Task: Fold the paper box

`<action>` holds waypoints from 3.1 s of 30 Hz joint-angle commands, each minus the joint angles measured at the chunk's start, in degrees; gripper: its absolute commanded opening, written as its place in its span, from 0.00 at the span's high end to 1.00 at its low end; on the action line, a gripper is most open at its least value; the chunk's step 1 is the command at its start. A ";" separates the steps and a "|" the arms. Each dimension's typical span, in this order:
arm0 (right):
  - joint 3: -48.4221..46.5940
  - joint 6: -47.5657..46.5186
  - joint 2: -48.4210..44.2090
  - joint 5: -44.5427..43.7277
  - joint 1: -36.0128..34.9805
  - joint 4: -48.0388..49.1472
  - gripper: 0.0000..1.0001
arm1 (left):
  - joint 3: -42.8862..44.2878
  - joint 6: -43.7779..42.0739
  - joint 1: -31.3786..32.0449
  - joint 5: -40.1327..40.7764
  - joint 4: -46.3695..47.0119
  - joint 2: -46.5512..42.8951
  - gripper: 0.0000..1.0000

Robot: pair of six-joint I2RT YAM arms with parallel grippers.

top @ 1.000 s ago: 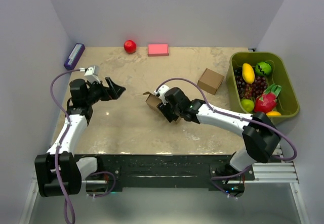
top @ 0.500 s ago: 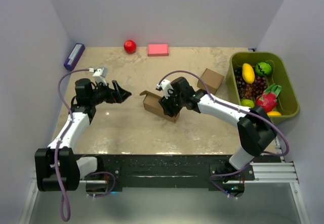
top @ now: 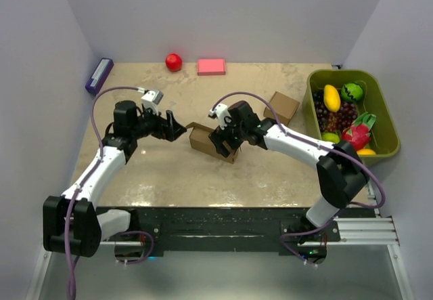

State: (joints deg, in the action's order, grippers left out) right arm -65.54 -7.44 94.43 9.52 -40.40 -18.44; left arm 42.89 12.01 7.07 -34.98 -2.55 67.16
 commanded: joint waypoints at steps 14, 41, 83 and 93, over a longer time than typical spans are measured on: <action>1.81 34.50 -20.16 -22.52 -2.12 -9.42 0.24 | 10.54 -8.14 7.51 8.88 -4.75 9.74 0.09; 5.60 44.80 -14.45 -36.50 -9.34 -12.06 0.75 | 16.17 -8.85 10.86 11.34 -7.12 18.89 0.54; 4.36 47.52 -14.80 -34.39 -9.17 -11.62 1.00 | 15.03 -7.79 16.48 19.51 -9.23 16.16 1.00; 5.42 47.70 -13.84 -33.95 -9.17 -11.01 1.00 | 14.94 -7.79 16.48 19.43 -9.32 16.08 1.00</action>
State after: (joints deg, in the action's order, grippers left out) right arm -60.18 39.05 81.56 -24.36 -49.54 -29.78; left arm 56.82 3.84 23.33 -16.10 -11.62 84.75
